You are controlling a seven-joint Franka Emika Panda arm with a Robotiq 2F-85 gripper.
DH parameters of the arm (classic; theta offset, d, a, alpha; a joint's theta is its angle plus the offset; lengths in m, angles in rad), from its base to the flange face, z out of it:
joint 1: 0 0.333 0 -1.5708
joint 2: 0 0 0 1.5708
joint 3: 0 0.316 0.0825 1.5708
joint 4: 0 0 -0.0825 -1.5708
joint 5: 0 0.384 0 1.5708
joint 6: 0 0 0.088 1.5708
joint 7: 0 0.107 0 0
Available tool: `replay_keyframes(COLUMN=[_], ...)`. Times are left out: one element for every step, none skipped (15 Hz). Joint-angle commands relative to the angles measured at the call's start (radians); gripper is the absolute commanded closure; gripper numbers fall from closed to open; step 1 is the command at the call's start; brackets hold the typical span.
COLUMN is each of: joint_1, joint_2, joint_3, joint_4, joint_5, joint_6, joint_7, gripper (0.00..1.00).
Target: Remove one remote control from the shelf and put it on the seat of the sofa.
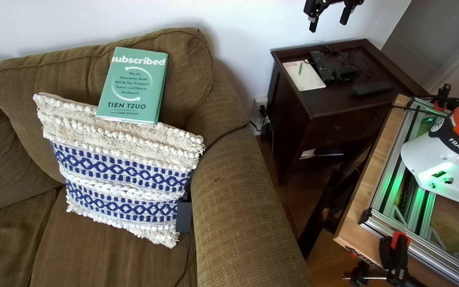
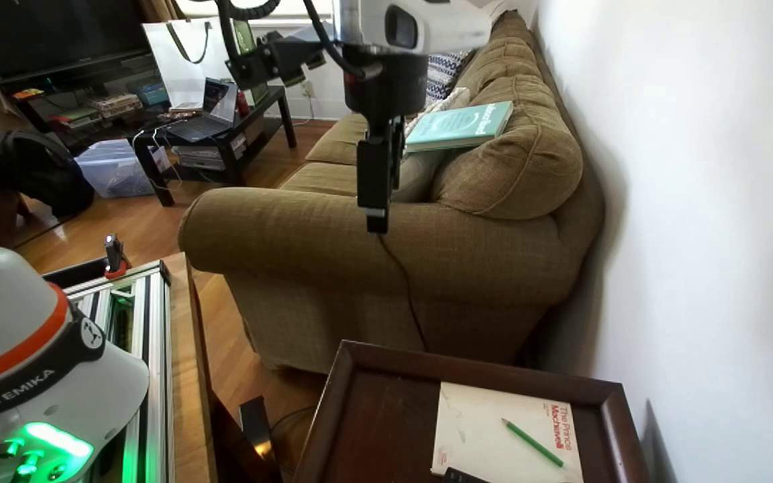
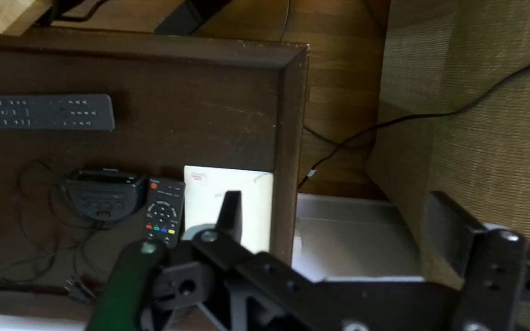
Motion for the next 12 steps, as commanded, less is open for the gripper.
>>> replay_keyframes(joint_1=[-0.043, -0.052, -0.059, -0.066, -0.075, -0.08, -0.087, -0.091, -0.094, -0.096, -0.098, -0.074], joint_2=[0.127, 0.159, 0.191, 0.223, 0.255, 0.283, 0.316, 0.348, 0.379, 0.418, 0.455, 0.37], joint_3=[-0.032, -0.049, -0.072, -0.093, -0.117, -0.141, -0.166, -0.188, -0.207, -0.226, -0.242, -0.241], joint_4=[0.013, 0.017, 0.023, 0.029, 0.034, 0.042, 0.055, 0.069, 0.083, 0.101, 0.121, 0.071], joint_5=[-0.024, -0.02, -0.009, -0.004, -0.008, 0.0, 0.01, 0.025, 0.034, 0.043, 0.053, 0.017], joint_6=[0.06, 0.077, 0.098, 0.112, 0.144, 0.166, 0.193, 0.22, 0.257, 0.287, 0.306, 0.272], joint_7=[0.109, 0.117, 0.109, 0.103, 0.095, 0.084, 0.075, 0.064, 0.062, 0.049, 0.04, 0.068], gripper=[0.0, 0.0, 0.0, 0.0, 0.0, 0.0, 0.0, 0.0, 0.0, 0.0, 0.0, 0.0])
